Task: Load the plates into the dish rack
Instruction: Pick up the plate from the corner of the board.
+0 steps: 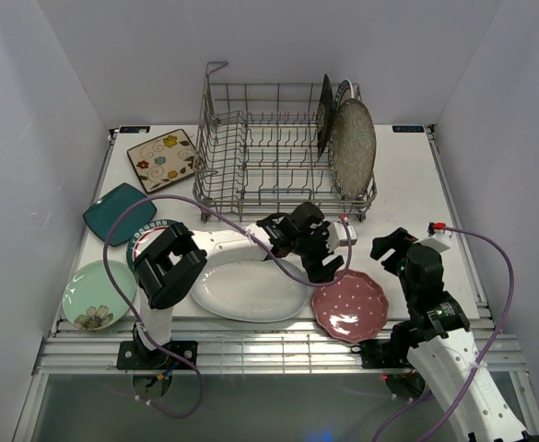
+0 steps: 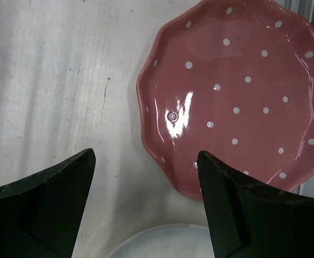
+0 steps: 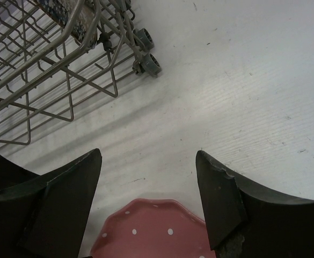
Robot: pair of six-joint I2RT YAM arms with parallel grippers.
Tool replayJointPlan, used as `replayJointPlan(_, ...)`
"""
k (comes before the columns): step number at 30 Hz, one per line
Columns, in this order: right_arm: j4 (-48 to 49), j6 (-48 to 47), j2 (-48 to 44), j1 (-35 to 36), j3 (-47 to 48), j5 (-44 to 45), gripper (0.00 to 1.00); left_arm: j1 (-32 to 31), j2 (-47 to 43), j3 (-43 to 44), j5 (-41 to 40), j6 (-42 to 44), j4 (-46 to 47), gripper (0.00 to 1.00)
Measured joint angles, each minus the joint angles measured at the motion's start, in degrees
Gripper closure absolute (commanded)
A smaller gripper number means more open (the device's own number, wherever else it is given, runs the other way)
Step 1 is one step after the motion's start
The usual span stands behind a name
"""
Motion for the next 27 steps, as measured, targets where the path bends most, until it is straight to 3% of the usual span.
replayJointPlan(7,-0.11,0.02,-1.97,0.00,-0.55,0.31,0.23,-0.24,4.66,0.02,-0.92,-1.64,0.09,0.19)
replayJointPlan(20,-0.24,0.04,-2.60,0.00,-0.66,1.20,0.23,-1.57,5.68,0.02,-1.88,-2.62,0.17,0.49)
replayJointPlan(23,-0.28,0.04,-2.60,0.00,-0.68,1.36,0.23,-1.66,5.68,0.02,-1.55,-2.64,0.17,0.65)
replayJointPlan(24,-0.31,0.02,-2.60,0.00,-0.68,1.44,0.23,-1.70,5.68,0.02,-1.42,-2.62,0.15,0.76)
replayJointPlan(27,-0.31,0.04,-2.60,0.00,-0.68,1.49,0.23,-1.73,5.68,0.24,-1.62,-3.96,1.20,0.94)
